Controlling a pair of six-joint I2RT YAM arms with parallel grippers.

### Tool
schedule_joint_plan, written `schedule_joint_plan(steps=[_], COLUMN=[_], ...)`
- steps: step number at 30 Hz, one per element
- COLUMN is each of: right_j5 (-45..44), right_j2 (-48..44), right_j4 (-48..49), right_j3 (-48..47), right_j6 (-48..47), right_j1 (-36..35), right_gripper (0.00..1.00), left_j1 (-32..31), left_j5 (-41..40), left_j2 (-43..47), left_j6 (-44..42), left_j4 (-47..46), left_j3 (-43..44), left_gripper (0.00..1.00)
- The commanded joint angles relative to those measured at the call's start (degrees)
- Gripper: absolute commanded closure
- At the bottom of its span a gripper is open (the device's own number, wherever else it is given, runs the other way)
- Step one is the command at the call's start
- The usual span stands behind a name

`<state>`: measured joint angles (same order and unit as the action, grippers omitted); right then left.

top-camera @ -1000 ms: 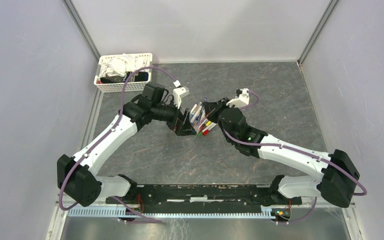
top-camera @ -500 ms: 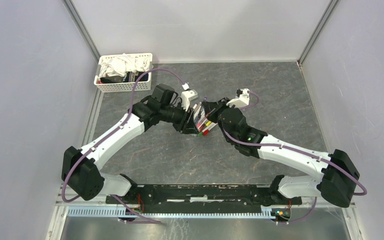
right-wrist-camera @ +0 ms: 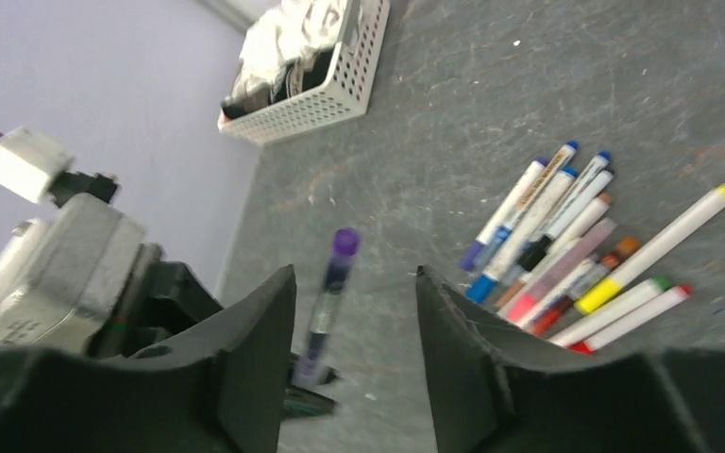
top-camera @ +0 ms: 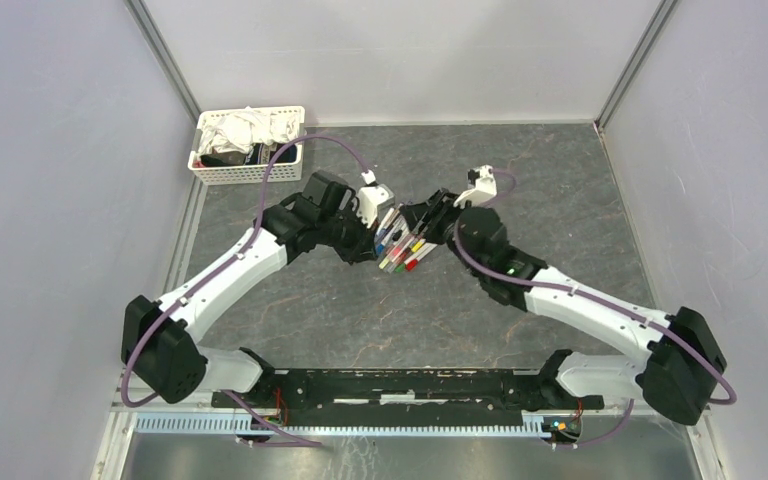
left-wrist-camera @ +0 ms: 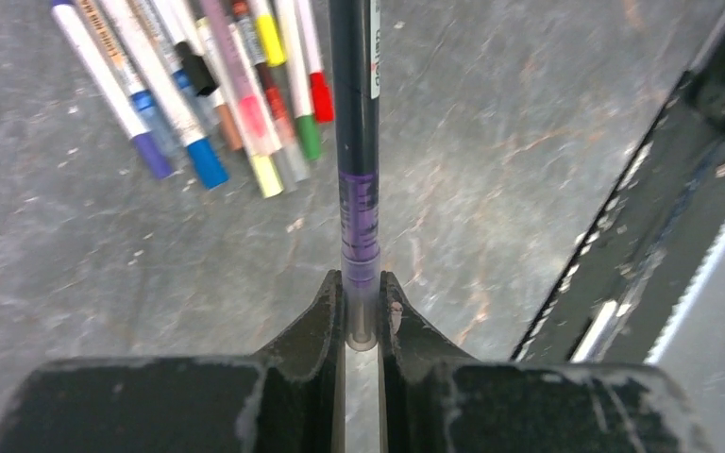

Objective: Open the pen caps
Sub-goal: Open the pen cap from the pen.

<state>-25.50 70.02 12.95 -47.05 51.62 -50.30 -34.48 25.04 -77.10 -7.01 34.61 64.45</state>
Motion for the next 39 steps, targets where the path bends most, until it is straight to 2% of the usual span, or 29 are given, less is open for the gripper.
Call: schedule_joint_plan(steps=[1, 3, 7, 10, 13, 16, 28, 33, 37, 39], right_j5=[29.86, 37.83, 47.76, 53.83, 63.89, 69.60, 73.11, 74.09, 74.28, 74.36], right_j2=[-5.18, -7.07, -7.60, -5.85, -1.61, 3.36, 15.94, 20.19, 20.96, 20.84], right_j4=[-0.68, -5.33, -11.54, -10.37, -6.10, -3.79, -4.69, -5.74, -6.20, -6.36], right_j3=[1.40, 0.08, -3.53, -4.97, -6.00, -7.31, -14.08, -15.93, -15.64, -15.15], right_j6=[-14.98, -20.93, -29.14, -29.15, -25.81, -23.01, -23.93, -24.16, -24.39, -24.71], right_j1=[9.66, 12.42, 15.01, 15.20, 15.21, 14.93, 7.86, 6.16, 5.64, 5.54], right_gripper=[0.37, 0.27, 0.22, 0.21, 0.21, 0.23, 0.25, 0.33, 0.41, 0.43], left_j1=[0.03, 0.00, -0.06, -0.06, -0.30, -0.77, -5.90, -7.18, -7.18, -7.18], left_j5=[-7.26, -8.90, -8.56, -8.34, -9.16, -10.12, -14.08, -15.55, -16.26, -16.37], left_j2=[4.86, 7.36, 13.00, 15.41, 16.80, 16.94, 16.03, 17.24, 17.55, 17.64], left_j6=[-17.61, -22.62, -34.17, -39.22, -44.22, -47.37, -51.28, -52.11, -52.59, -52.72], left_j4=[6.68, 8.82, 14.79, 18.02, 19.94, 20.05, 19.34, 18.63, 18.64, 18.52], left_j3=[-0.13, -2.13, -5.23, -5.73, -5.28, -4.72, -4.55, -4.62, -4.55, -4.66], left_gripper=[0.98, 0.98, 0.98, 0.98, 0.98, 0.98, 0.98, 0.98, 0.98, 0.98])
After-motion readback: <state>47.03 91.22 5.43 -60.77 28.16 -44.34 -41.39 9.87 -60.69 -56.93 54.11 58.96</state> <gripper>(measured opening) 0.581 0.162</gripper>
